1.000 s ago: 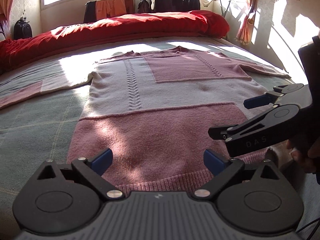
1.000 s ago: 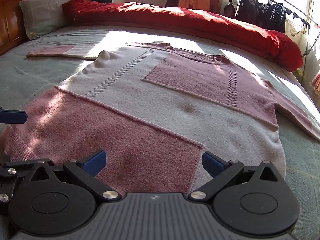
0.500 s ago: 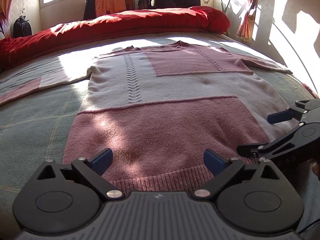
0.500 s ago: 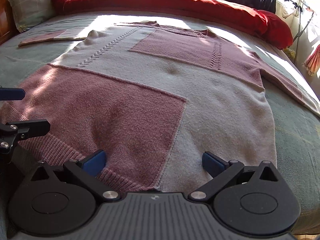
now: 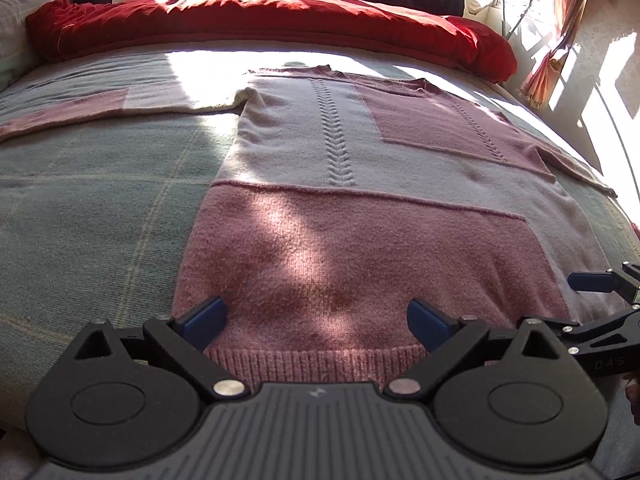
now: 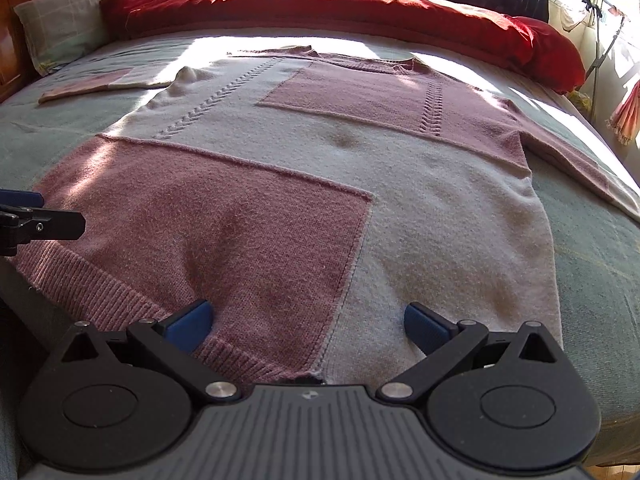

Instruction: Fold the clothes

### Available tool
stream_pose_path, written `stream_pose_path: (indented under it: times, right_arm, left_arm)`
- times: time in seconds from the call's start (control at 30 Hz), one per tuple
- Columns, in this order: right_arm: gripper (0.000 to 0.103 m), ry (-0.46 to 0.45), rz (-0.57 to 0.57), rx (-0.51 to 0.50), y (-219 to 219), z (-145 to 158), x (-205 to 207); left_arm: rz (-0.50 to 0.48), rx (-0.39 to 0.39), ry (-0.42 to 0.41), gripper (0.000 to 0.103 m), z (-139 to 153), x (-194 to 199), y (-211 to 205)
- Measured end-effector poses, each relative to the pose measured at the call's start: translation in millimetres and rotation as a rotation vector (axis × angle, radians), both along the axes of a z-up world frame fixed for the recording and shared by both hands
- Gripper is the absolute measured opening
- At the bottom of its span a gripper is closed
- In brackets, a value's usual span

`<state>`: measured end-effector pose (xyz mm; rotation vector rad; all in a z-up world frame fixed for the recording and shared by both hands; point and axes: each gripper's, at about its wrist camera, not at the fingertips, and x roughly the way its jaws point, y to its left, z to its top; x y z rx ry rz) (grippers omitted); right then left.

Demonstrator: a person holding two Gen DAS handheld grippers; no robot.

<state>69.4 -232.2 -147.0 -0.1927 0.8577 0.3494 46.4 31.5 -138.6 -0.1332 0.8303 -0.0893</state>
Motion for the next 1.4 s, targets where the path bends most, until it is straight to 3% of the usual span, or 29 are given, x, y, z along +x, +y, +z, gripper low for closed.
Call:
stream_pose_path:
  times: [0.27, 0.53, 0.63, 0.8, 0.93, 1.13, 1.4]
  right_arm:
    - [0.103, -0.011, -0.003, 0.022, -2.1, -4.6, -0.5]
    - [0.103, -0.027, -0.018, 0.042, -4.4, -8.5, -3.2]
    - [0.103, -0.062, -0.013, 0.052, -6.4, -10.4, -9.0]
    - [0.103, -0.073, -0.018, 0.087, -13.0, -0.3, -12.9]
    - [0.103, -0.152, -0.111, 0.144, -34.7, 15.4, -10.2]
    - [0.103, -0.033, -0.291, 0.174, -73.8, -4.7, 3.2]
    - [0.103, -0.161, -0.322, 0.234, -84.7, 16.7, 11.7]
  left_arm:
    - [0.031, -0.124, -0.056, 0.097, 23.9, 1.8, 19.3]
    - [0.030, -0.102, 0.021, 0.097, -1.9, 12.2, 10.5]
    - [-0.006, -0.053, -0.003, 0.099, -4.3, 4.8, 5.2]
    - [-0.003, -0.041, 0.000, 0.101, -4.0, 5.1, 2.7]
    - [-0.013, -0.008, 0.000, 0.102, -5.6, 5.4, -2.4]
    - [-0.014, 0.000, 0.004, 0.102, -5.8, 6.4, -3.4]
    - [-0.019, 0.043, -0.037, 0.102, 10.9, 6.6, -12.3]
